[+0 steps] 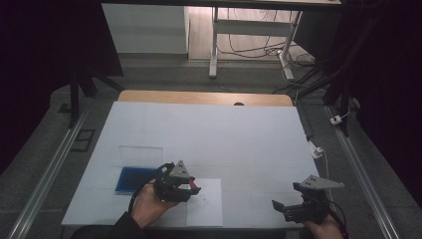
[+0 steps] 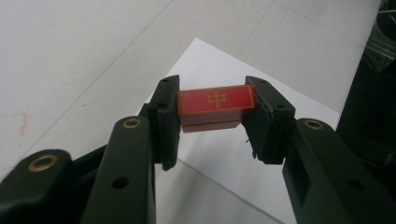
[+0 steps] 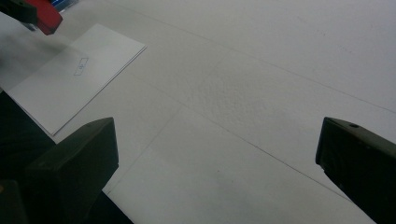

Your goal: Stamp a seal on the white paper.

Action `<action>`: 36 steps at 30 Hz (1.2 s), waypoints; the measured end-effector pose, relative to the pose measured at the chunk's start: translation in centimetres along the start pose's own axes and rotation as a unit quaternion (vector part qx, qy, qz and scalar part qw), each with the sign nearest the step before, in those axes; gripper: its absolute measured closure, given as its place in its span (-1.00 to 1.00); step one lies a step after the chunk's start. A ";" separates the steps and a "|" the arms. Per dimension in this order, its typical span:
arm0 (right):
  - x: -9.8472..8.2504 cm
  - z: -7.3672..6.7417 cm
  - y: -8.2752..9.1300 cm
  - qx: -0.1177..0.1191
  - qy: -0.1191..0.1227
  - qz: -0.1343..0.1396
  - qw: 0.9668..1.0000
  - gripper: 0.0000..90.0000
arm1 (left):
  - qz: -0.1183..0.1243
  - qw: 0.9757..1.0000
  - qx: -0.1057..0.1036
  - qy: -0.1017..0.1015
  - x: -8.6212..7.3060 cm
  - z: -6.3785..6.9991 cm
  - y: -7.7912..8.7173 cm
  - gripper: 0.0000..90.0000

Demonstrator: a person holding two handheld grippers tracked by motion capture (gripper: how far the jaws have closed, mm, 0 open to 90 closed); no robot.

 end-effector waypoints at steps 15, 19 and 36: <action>0.0 0.0 0.0 -0.001 0.001 -0.001 1.000 -1.00 | 0.016 0.999 0.009 0.037 -1.1 -1.8 2.5 0.29; 0.0 0.0 0.0 -0.001 0.001 -0.001 1.000 -1.00 | 0.018 0.999 0.013 0.043 -1.5 -2.2 3.0 0.28; 0.0 -0.1 0.0 -0.002 0.001 -0.001 1.000 -1.00 | 0.033 0.995 0.041 0.086 -3.7 -4.3 5.6 0.28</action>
Point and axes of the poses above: each handheld gripper's, and its own axes: y roughly backward along the jaws, x roughly out of its top, z roughly to its right, the point moved 3 cm from there along -y, roughly forward along the jaws, and after that the axes turned 2 degrees about x, right-handed, at the moved point
